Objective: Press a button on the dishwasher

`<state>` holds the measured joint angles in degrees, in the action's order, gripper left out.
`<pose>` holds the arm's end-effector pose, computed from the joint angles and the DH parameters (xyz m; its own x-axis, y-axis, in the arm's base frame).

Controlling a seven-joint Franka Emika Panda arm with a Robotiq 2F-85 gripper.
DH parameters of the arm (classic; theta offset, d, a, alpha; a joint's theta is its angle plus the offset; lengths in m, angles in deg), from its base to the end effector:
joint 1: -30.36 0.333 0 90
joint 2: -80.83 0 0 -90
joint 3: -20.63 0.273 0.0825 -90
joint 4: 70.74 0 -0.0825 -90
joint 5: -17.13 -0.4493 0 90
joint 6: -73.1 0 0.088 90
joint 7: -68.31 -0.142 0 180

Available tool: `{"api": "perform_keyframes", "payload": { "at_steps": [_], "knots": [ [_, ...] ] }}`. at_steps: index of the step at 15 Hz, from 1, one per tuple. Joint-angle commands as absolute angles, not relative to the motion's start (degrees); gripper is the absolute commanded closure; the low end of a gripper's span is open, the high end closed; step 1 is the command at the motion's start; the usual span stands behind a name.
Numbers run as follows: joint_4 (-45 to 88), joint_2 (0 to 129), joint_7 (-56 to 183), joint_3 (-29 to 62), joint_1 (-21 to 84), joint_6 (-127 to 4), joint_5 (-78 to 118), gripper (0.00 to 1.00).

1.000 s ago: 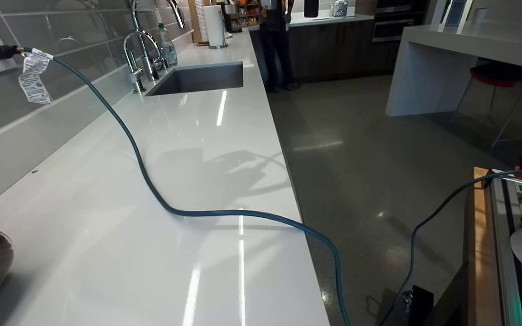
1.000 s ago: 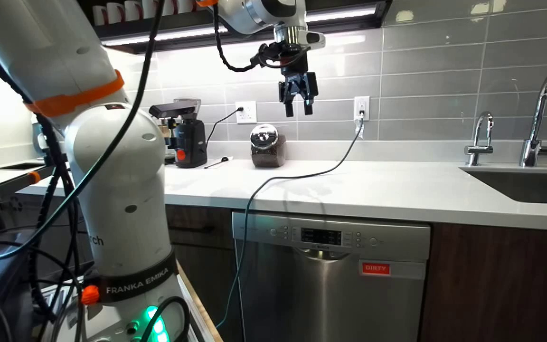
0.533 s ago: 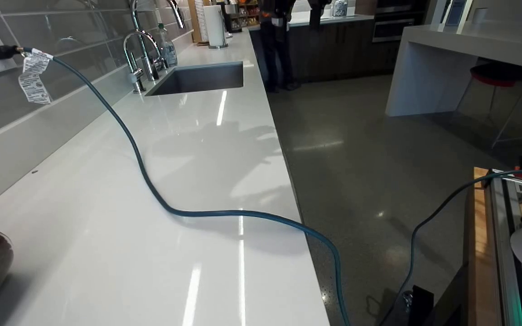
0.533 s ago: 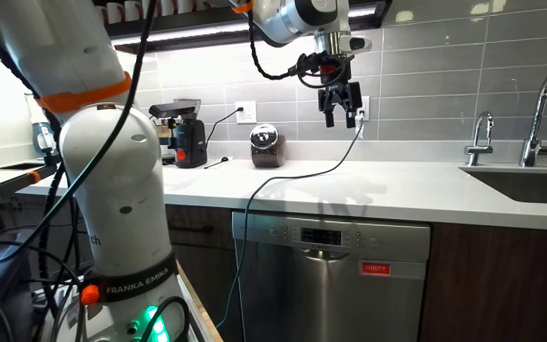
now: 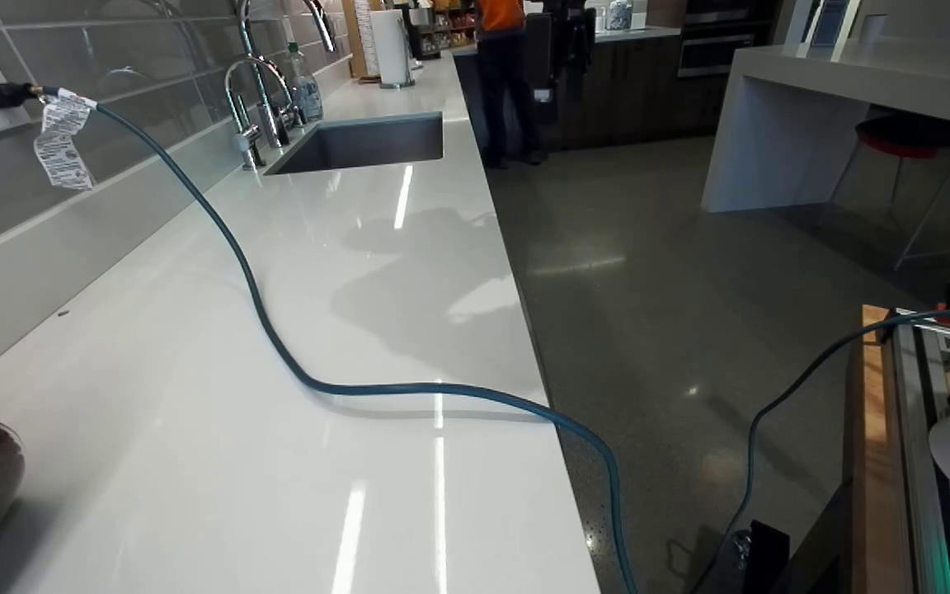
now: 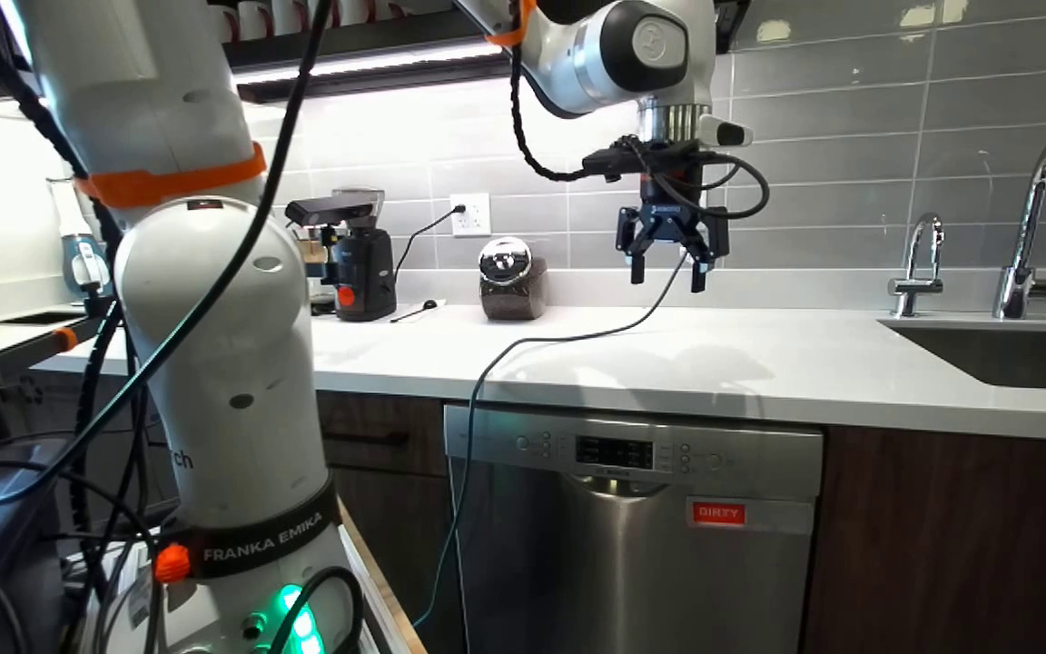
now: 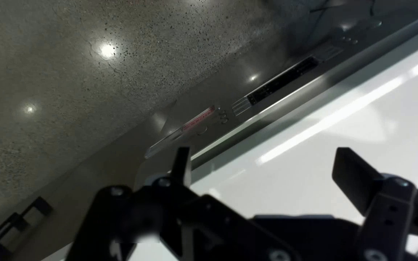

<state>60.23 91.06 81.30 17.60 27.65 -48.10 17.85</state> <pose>0.5474 -0.0554 0.3161 0.9910 0.1334 0.0073 0.1334 -0.9911 0.0031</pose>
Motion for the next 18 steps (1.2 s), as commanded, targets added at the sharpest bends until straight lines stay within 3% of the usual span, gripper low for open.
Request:
{"api": "perform_keyframes", "payload": {
  "at_steps": [1, 18],
  "knots": [
    [61.0, 88.72, 92.41, 16.22, 28.24, -48.46, 19.04, 0.0],
    [60.95, 86.56, 95.77, 16.13, 27.89, -48.61, 19.67, 0.0]
  ]
}}
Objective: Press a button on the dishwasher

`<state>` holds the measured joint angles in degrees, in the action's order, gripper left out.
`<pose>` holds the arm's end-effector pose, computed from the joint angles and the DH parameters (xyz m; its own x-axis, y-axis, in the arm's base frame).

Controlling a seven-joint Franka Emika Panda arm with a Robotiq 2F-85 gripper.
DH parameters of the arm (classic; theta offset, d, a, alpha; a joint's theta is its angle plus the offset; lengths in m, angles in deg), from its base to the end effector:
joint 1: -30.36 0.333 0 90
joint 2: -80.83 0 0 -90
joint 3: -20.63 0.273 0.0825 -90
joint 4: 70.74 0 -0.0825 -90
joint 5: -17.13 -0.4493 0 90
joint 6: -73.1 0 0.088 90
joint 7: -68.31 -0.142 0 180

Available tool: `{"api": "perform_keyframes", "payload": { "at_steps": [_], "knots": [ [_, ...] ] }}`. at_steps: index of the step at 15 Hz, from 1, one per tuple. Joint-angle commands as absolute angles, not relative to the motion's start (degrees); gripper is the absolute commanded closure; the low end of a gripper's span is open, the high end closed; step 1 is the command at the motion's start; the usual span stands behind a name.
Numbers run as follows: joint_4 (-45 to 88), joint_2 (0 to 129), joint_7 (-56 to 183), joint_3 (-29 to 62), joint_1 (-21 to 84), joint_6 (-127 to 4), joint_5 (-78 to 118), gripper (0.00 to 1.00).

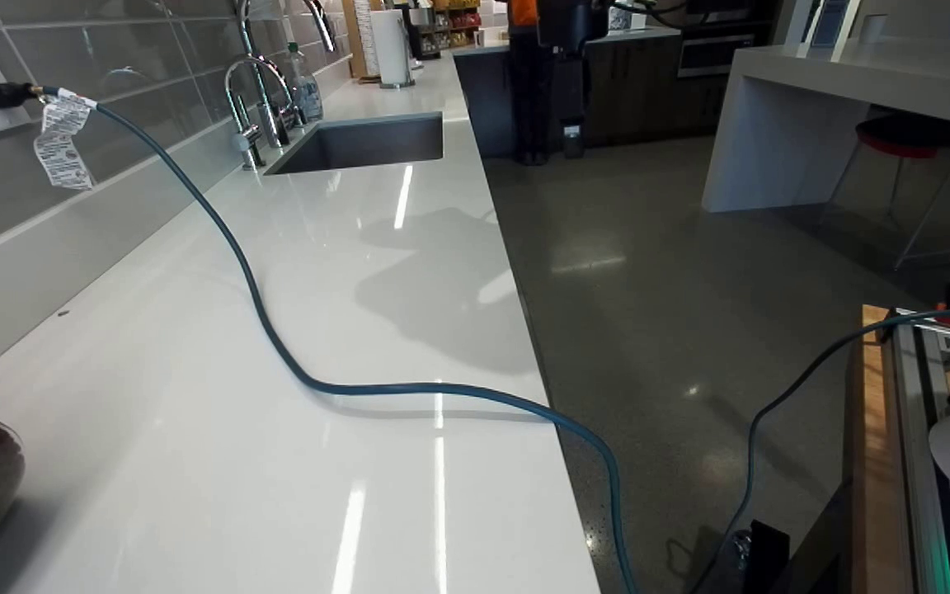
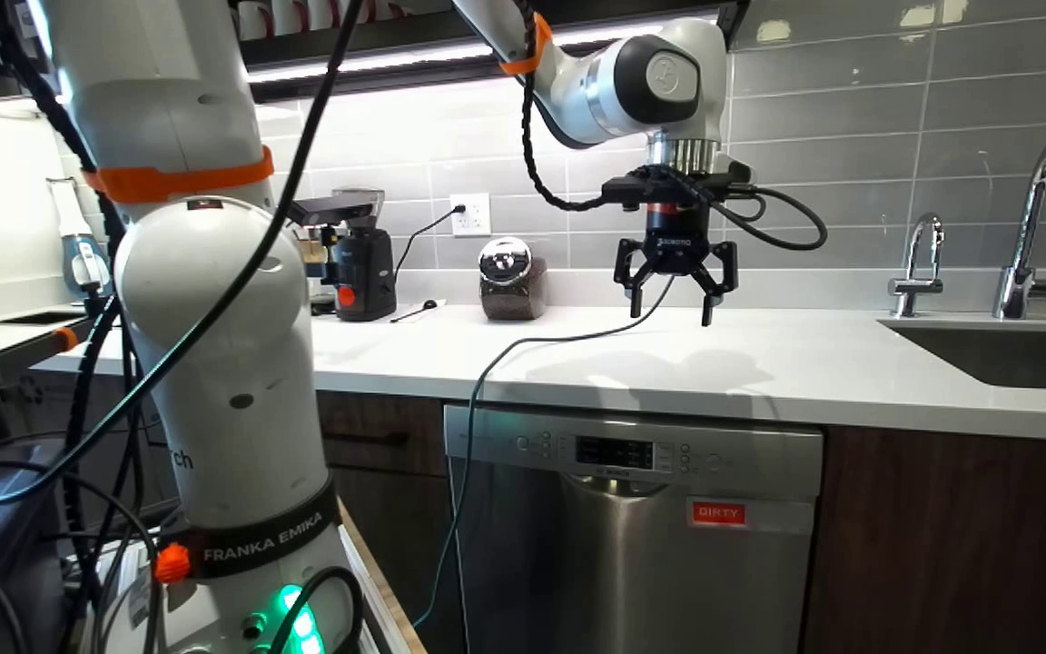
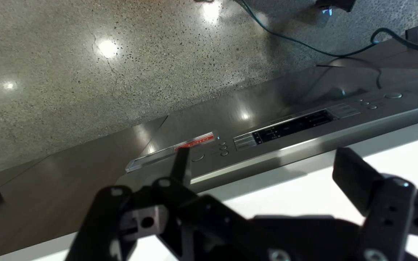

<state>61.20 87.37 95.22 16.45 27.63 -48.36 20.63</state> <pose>0.5386 -0.0691 0.2728 0.9244 0.3727 -0.0808 0.3744 -0.9273 0.0055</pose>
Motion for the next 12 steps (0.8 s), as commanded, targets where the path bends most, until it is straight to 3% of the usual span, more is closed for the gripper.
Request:
{"api": "perform_keyframes", "payload": {
  "at_steps": [1, 12],
  "knots": [
    [61.12, 85.34, 96.24, 15.92, 27.87, -50.27, 18.56, 0.0],
    [68.21, 76.24, 112.3, 16.73, 26.33, -72.08, 18.86, 0.0]
  ]
}}
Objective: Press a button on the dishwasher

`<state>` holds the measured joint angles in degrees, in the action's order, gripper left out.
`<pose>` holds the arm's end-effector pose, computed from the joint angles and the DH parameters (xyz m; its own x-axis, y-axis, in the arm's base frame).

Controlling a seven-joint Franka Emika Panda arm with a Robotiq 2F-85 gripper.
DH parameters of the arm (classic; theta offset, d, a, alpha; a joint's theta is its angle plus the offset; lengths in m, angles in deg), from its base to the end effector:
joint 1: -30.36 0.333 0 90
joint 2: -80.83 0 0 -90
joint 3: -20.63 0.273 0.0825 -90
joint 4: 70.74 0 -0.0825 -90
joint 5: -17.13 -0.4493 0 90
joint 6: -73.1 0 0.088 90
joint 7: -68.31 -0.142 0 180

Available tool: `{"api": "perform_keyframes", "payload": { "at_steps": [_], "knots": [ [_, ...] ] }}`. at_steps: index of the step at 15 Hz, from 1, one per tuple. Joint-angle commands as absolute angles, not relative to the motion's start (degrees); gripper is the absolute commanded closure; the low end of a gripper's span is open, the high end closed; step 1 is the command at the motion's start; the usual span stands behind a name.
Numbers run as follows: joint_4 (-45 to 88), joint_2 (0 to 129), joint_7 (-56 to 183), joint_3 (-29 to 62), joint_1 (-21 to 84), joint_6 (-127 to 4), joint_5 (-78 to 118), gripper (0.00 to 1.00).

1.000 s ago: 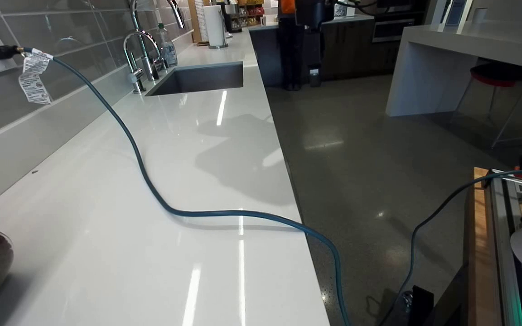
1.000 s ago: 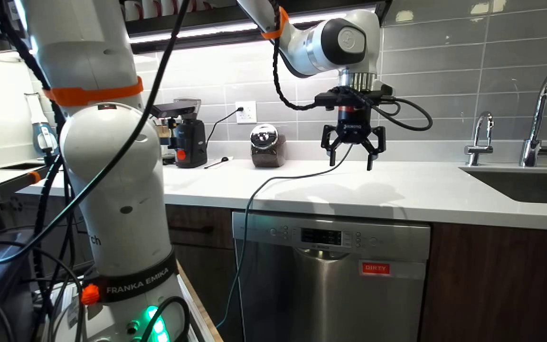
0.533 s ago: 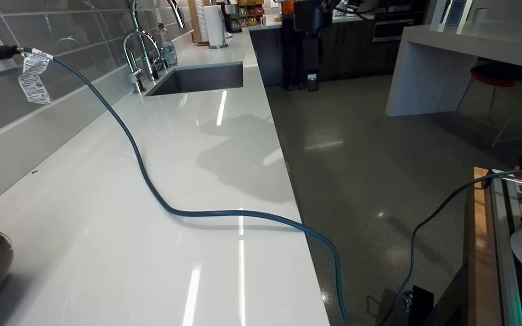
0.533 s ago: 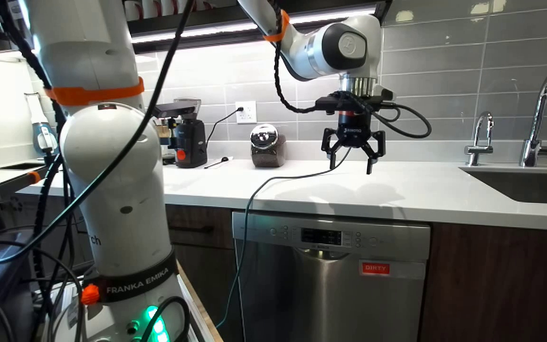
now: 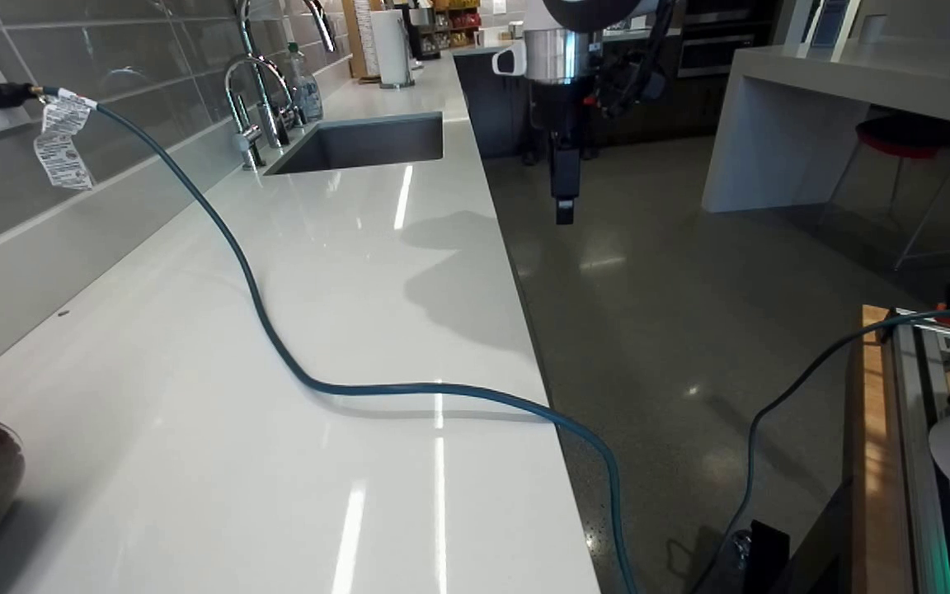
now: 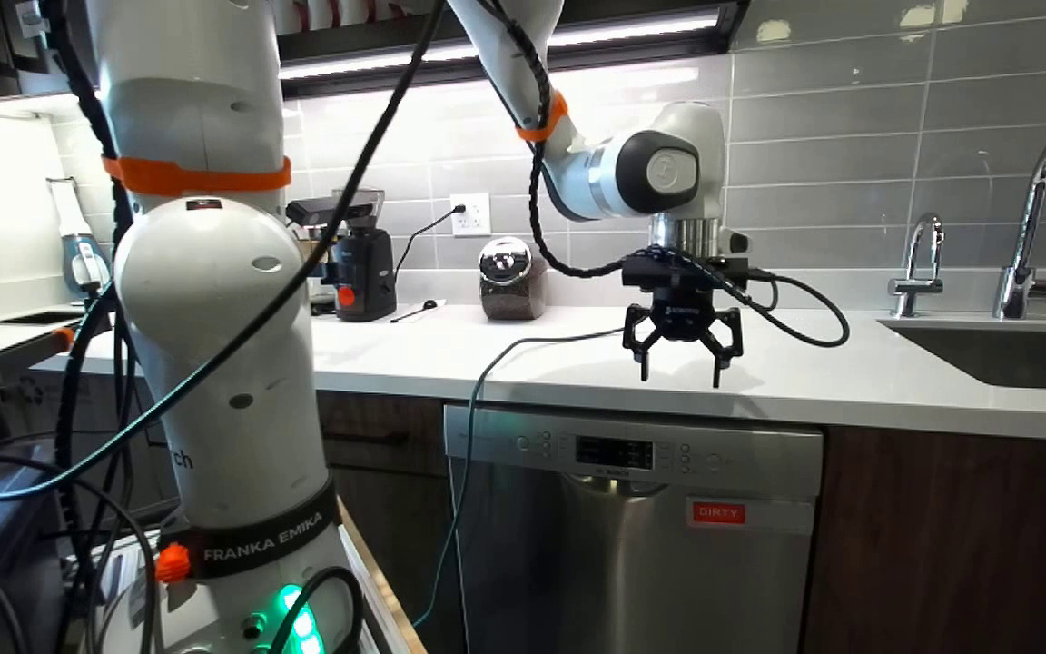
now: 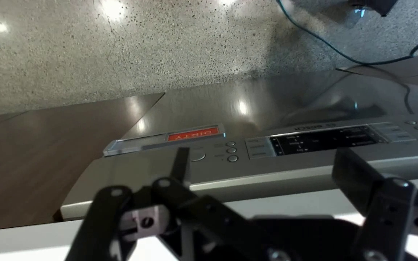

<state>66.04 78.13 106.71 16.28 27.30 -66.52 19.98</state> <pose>0.5336 -0.0712 0.1722 0.8371 0.5467 -0.0209 0.5471 -0.8366 0.0293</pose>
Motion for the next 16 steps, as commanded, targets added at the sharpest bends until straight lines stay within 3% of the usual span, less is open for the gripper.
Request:
{"api": "perform_keyframes", "payload": {
  "at_steps": [1, 7, 16],
  "knots": [
    [68.94, 75.68, 113.77, 16.84, 26.02, -74.12, 18.65, 0.0],
    [71.9, 72.6, 124.59, 18.82, 23.14, -82.67, 10.61, 0.0],
    [71.47, 70.26, 130.29, 20.41, 20.48, -81.28, 4.47, 0.0]
  ]
}}
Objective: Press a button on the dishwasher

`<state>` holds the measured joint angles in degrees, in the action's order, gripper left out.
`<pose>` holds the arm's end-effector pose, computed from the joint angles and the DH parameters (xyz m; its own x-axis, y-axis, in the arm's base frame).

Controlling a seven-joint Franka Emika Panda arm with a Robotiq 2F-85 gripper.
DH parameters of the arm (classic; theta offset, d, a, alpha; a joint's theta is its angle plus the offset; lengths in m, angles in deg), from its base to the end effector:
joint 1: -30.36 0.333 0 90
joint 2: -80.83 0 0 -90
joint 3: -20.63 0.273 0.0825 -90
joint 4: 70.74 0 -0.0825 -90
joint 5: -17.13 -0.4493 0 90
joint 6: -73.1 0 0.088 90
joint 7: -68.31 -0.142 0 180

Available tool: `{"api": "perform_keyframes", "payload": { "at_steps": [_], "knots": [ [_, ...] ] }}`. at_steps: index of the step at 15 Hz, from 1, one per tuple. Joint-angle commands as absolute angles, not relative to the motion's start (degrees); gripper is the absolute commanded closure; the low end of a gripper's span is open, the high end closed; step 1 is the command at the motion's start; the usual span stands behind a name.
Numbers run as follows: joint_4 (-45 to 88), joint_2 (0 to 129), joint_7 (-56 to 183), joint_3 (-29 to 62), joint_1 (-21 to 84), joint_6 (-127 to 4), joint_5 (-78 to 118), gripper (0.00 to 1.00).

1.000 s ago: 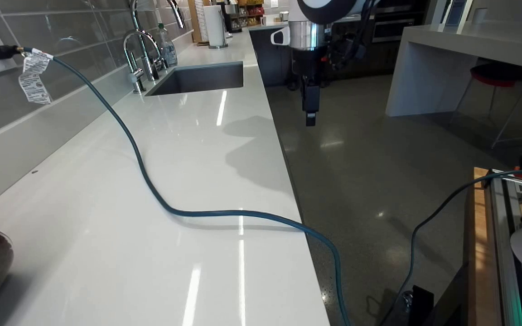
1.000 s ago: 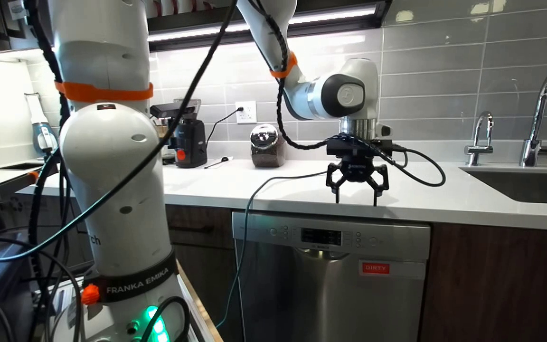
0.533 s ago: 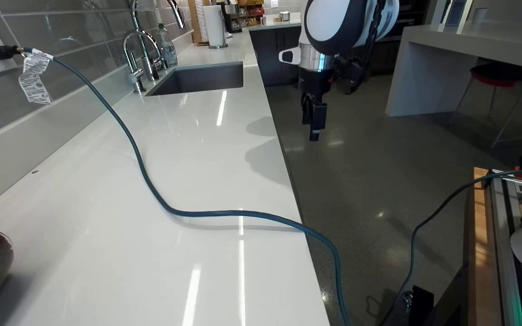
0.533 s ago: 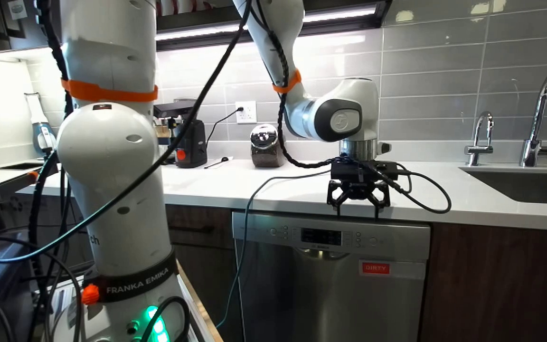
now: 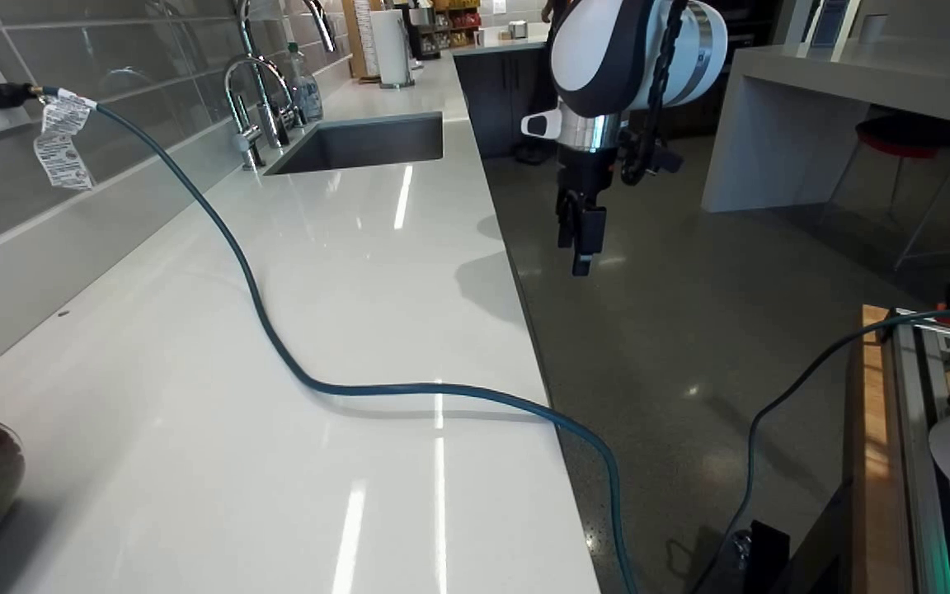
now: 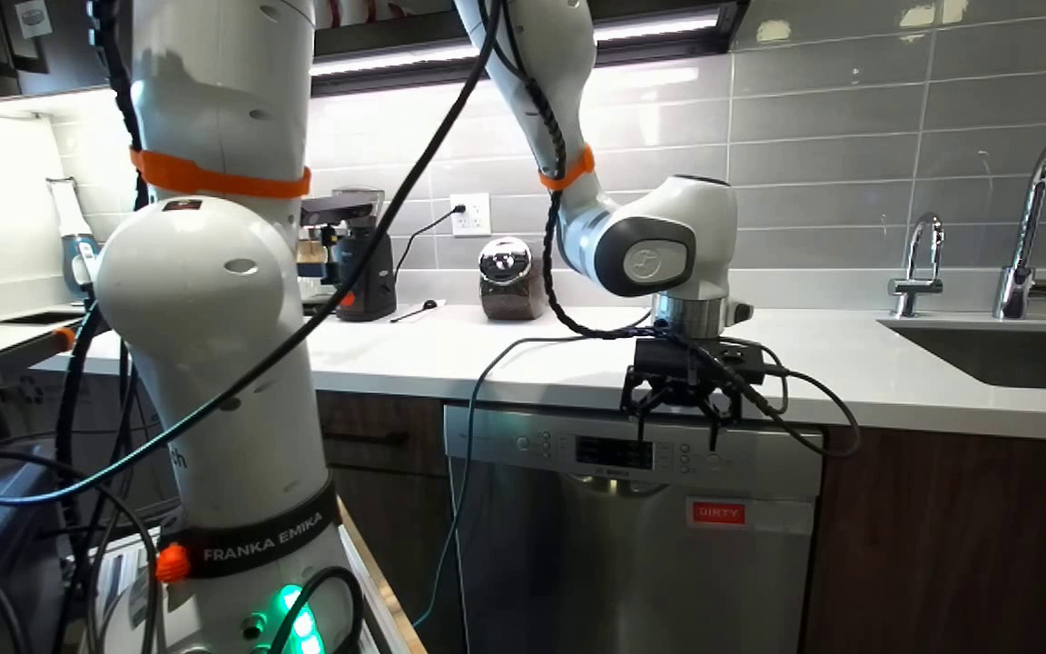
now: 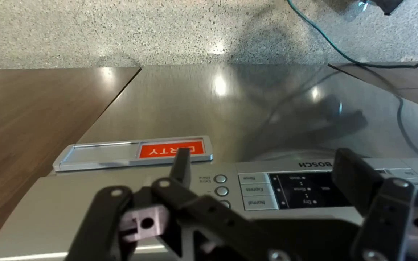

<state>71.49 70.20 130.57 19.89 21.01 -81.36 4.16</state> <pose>0.4928 -0.0923 0.0842 0.7572 0.6459 0.0969 0.6510 -0.7585 -0.0307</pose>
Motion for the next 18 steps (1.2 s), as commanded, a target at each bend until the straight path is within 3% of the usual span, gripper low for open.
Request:
{"api": "perform_keyframes", "payload": {
  "at_steps": [1, 14, 16, 18],
  "knots": [
    [71.43, 70.03, 130.28, 20.44, 20.32, -81.29, 4.47, 0.0],
    [69.41, 64.93, 135.18, 25.1, 16.28, -87.58, -4.08, 0.02],
    [69.09, 63.87, 136.82, 26.49, 15.09, -88.88, -5.55, 0.27],
    [68.8, 62.72, 138.18, 27.96, 13.68, -90.26, -6.68, 0.37]
  ]
}}
